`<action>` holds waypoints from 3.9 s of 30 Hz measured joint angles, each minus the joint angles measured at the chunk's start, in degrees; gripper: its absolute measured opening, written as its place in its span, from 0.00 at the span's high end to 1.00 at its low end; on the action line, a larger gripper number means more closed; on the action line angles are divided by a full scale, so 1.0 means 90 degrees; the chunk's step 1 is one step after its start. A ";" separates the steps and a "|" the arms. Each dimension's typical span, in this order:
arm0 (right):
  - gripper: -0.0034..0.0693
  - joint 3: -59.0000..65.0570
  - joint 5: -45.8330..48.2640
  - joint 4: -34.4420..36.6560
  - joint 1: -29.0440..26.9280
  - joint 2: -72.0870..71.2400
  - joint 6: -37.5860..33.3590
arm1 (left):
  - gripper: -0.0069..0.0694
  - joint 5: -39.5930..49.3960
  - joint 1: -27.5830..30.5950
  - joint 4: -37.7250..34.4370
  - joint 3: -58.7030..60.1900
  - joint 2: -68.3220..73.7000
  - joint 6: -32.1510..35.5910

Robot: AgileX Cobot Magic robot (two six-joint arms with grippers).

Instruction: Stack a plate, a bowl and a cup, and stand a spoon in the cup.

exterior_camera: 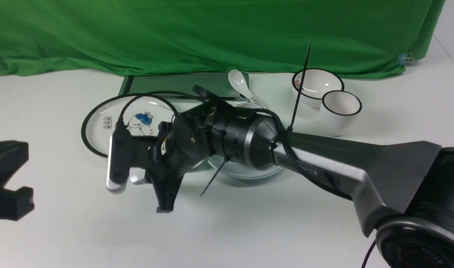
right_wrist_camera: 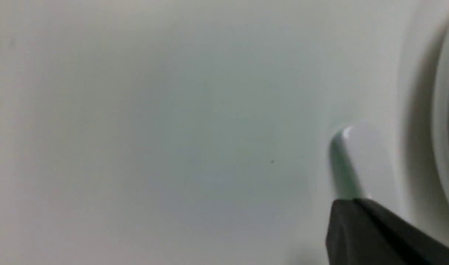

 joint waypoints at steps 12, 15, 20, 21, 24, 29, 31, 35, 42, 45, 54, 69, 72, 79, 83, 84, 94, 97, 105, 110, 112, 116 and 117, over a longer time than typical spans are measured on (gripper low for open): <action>0.46 -0.1450 0.1915 -0.0399 -0.0365 0.0387 0.0851 | 0.95 -0.0146 0.0000 -0.0145 0.0000 0.0000 0.0049; 0.36 -0.1451 0.1748 -0.0399 -0.0328 0.0613 0.0856 | 0.95 -0.0148 0.0000 -0.0154 0.0000 0.0000 0.0049; 0.34 -0.1451 0.1420 -0.0399 -0.0266 0.0866 0.0861 | 0.95 -0.0148 0.0000 -0.0163 0.0000 0.0000 0.0049; 0.34 -0.1451 0.1306 -0.0399 -0.0252 0.0873 0.0861 | 0.95 -0.0148 0.0000 -0.0163 0.0000 0.0000 0.0056; 0.34 -0.1451 0.1069 -0.0385 -0.0238 0.0886 0.0904 | 0.95 -0.0153 0.0000 -0.0163 0.0000 0.0000 0.0068; 0.34 -0.1455 0.0940 -0.0373 -0.0238 0.0950 0.1297 | 0.95 -0.0215 0.0000 -0.0163 0.0000 0.0000 0.0075; 0.35 -0.1470 0.0887 -0.0341 -0.0238 0.1004 0.1570 | 0.95 -0.0250 0.0000 -0.0163 0.0000 0.0000 0.0075; 0.52 -0.1493 0.0824 -0.0201 -0.0238 0.1038 0.1974 | 0.95 -0.0255 0.0000 -0.0168 0.0000 0.0000 0.0075; 0.81 -0.1502 0.0925 0.0116 -0.0238 0.1038 0.2300 | 0.95 -0.0255 0.0000 -0.0168 0.0000 0.0000 0.0082; 0.81 -0.1546 0.1127 0.0521 -0.0238 0.1038 0.2322 | 0.95 -0.0255 0.0000 -0.0168 0.0000 0.0000 0.0082; 0.81 -0.1493 0.2029 0.1108 -0.0245 0.0290 0.2576 | 0.95 -0.0226 0.0000 -0.0149 0.0000 0.0000 0.0098; 0.81 0.2105 -0.1654 0.5856 -0.2022 -0.2039 -0.0635 | 0.95 -0.0237 0.0000 -0.0161 0.0000 0.0000 0.0145; 0.81 0.2313 -0.1980 0.6258 -0.2024 -0.1902 -0.1174 | 0.95 -0.0293 0.0000 -0.0161 0.0000 0.0000 0.0176; 0.81 0.2478 -0.2945 0.6440 -0.2065 -0.1678 -0.1549 | 0.95 -0.0296 0.0000 -0.0161 0.0026 0.0000 0.0176; 0.82 0.2478 -0.3078 0.6410 -0.2065 -0.1582 -0.1566 | 0.95 -0.0273 0.0000 -0.0183 0.0076 0.0000 0.0176; 0.81 0.2479 -0.3083 0.6388 -0.2065 -0.1562 -0.1566 | 0.95 -0.0273 0.0000 -0.0188 0.0076 0.0000 0.0176; 0.60 0.2485 -0.2763 0.5985 -0.2065 -0.1586 -0.1528 | 0.95 -0.0240 0.0000 -0.0261 0.0076 0.0000 0.0176; 0.62 0.2485 -0.2243 0.4695 -0.2065 -0.1819 -0.0693 | 0.95 -0.0157 0.0000 -0.0261 0.0076 -0.0090 0.0216; 0.83 0.2485 0.0136 -0.0920 -0.2065 -0.3621 0.3683 | 0.95 -0.0355 0.0000 -0.0167 0.0137 -0.1039 0.0413; 0.93 0.3213 0.1290 -0.2640 -0.2065 -0.5299 0.4974 | 0.95 -0.1170 0.0000 -0.0084 0.0816 -0.1563 0.0417; 0.93 0.3956 0.1081 -0.2790 -0.2065 -0.5995 0.5338 | 0.95 -0.1500 0.0000 -0.0084 0.1084 -0.1657 0.0394; 0.93 0.5973 -0.0110 -0.2806 -0.2065 -0.7348 0.6069 | 0.95 -0.1959 0.0000 -0.0146 0.1361 -0.1708 0.0387; 0.93 0.6716 -0.0669 -0.2806 -0.2065 -0.7810 0.6323 | 0.95 -0.2035 0.0000 -0.0164 0.1397 -0.1708 0.0387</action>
